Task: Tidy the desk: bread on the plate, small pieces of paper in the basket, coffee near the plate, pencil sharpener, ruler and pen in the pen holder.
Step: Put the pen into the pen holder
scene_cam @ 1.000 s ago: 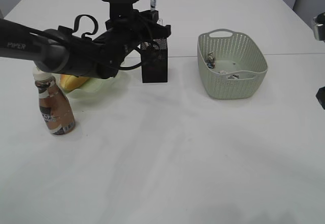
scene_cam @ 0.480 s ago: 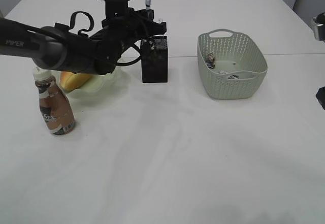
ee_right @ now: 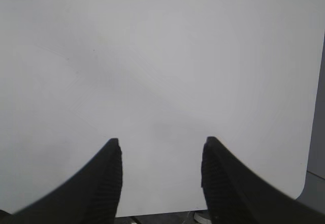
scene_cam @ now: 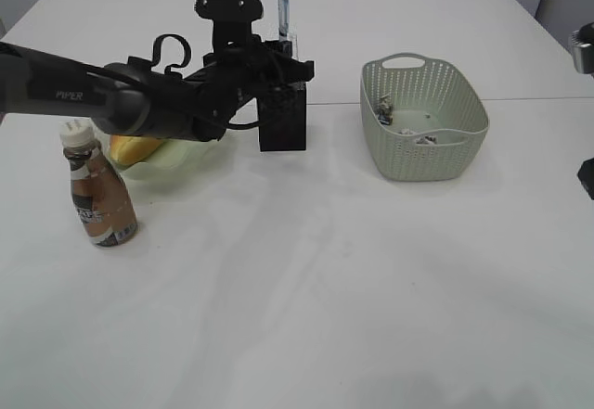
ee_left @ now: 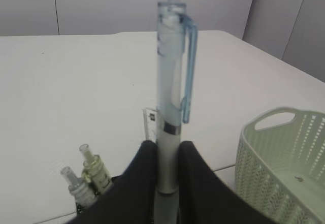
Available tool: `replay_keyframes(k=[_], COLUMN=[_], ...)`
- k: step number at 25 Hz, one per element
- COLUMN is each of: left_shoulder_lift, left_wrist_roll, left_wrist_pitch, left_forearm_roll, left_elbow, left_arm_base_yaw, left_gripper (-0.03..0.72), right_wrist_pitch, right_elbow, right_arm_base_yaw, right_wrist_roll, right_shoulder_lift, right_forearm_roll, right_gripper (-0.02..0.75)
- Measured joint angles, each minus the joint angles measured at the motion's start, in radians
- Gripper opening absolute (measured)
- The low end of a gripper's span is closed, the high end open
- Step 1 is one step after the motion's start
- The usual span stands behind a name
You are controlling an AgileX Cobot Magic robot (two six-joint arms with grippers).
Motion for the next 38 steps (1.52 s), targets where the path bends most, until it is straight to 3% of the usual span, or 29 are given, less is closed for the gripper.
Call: replay_keyframes(k=[23,27,31,38], left_shoulder_lift=[0.057,0.057,0.057,0.055], left_wrist_roll=[-0.001,-0.001,-0.001,-0.001], left_wrist_pitch=[0.023,0.030,0.044,0.074], left_forearm_roll=[0.000,0.000,0.000,0.000], left_elbow=[-0.066,-0.066,-0.066,-0.066], left_arm_base_yaw=[0.002,0.002,0.002,0.002], left_gripper=[0.097,0.171,0.300,0.339], right_wrist_pitch=[0.000,0.000,0.000,0.000], right_elbow=[0.000,0.000,0.000,0.000], right_arm_base_yaw=[0.000,0.000,0.000,0.000], right_wrist_roll=[0.000,0.000,0.000,0.000], right_shoulder_lift=[0.000,0.000,0.000,0.000], right_forearm_roll=[0.000,0.000,0.000,0.000], right_gripper=[0.402,0.402,0.402,0.402])
